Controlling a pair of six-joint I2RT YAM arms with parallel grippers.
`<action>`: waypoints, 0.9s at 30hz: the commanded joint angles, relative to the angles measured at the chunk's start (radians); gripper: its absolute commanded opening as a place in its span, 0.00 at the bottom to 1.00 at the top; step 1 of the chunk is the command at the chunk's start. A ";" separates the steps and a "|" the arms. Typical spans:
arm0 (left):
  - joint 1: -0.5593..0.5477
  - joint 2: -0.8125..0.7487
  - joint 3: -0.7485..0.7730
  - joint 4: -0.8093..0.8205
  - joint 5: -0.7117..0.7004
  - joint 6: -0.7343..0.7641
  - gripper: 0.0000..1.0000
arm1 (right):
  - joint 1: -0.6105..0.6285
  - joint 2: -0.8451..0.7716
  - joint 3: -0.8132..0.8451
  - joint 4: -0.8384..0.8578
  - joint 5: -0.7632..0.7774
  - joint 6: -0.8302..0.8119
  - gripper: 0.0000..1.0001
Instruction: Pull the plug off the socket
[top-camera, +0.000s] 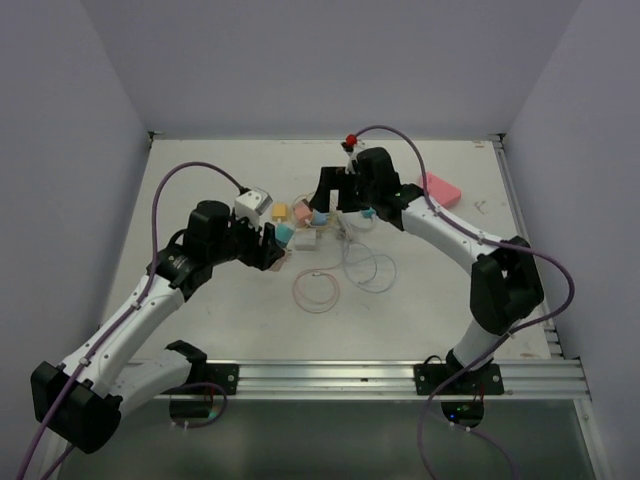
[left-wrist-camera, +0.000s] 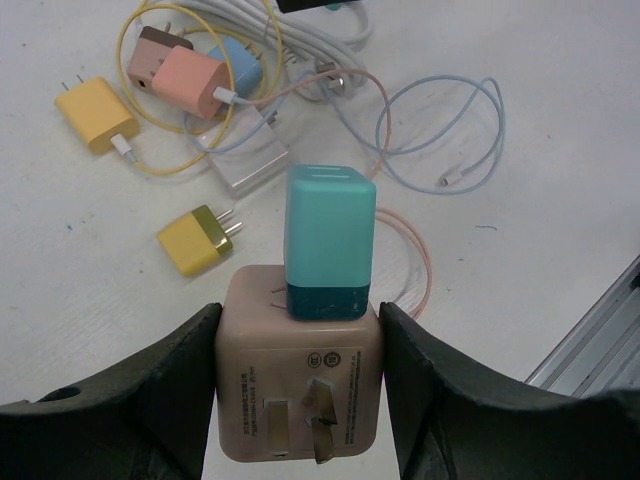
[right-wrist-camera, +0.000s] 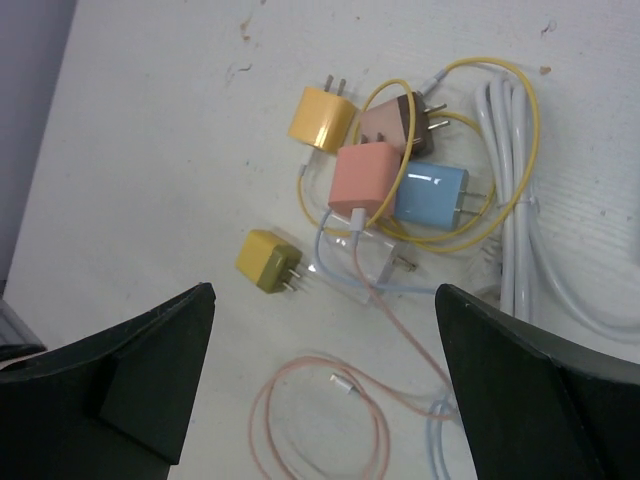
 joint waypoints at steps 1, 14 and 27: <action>-0.002 0.006 0.003 0.117 0.055 -0.002 0.00 | -0.002 -0.122 -0.049 0.034 -0.036 0.076 0.97; -0.008 0.036 0.002 0.226 0.110 -0.069 0.00 | 0.013 -0.302 -0.256 0.302 -0.182 0.438 0.99; -0.039 0.074 0.006 0.297 0.078 -0.088 0.00 | 0.098 -0.268 -0.260 0.393 -0.223 0.460 0.97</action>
